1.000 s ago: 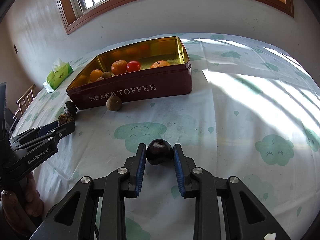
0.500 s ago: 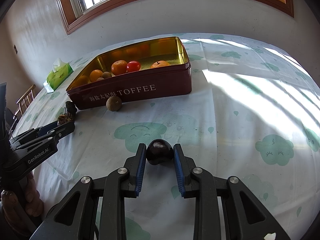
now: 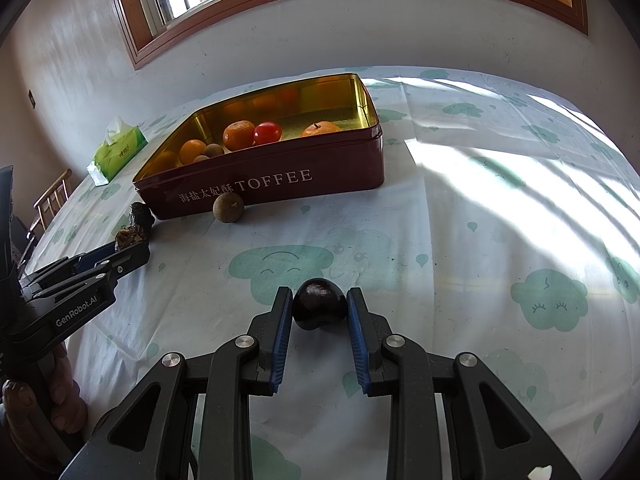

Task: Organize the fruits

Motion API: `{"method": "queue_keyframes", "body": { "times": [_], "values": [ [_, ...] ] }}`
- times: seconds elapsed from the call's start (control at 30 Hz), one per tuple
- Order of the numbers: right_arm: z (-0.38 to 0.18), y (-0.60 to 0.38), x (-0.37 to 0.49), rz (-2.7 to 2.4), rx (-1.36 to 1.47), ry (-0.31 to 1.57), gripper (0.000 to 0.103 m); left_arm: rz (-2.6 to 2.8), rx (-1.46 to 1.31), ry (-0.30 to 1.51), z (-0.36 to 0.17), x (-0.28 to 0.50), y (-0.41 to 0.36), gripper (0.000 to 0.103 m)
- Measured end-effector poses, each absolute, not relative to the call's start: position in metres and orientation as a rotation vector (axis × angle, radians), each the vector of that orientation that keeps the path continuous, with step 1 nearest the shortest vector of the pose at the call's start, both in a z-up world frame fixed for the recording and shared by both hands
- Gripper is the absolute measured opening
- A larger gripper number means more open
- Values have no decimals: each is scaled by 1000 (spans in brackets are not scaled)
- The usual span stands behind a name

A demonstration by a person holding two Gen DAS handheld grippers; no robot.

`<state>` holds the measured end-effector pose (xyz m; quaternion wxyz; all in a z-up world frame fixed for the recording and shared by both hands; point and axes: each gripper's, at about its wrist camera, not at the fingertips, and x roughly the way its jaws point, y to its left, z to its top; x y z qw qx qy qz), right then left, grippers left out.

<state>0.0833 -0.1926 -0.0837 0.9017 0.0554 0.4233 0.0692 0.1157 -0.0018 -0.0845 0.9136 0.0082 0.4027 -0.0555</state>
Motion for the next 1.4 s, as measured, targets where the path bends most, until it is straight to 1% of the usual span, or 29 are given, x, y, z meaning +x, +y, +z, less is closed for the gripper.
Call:
{"method": "queue_keyframes", "body": {
  "times": [0.5, 0.87, 1.13, 1.4],
  "values": [
    [-81, -195, 83, 137, 108, 861, 26, -112, 16, 828, -84, 115, -1, 37],
    [-78, -190, 80, 146, 101, 854, 26, -99, 18, 785, -78, 111, 6, 37],
    [-62, -184, 82, 161, 90, 824, 26, -95, 32, 749, -71, 113, 1, 37],
    [-49, -180, 89, 175, 83, 798, 26, -94, 29, 710, -52, 121, 1, 37]
  ]
}}
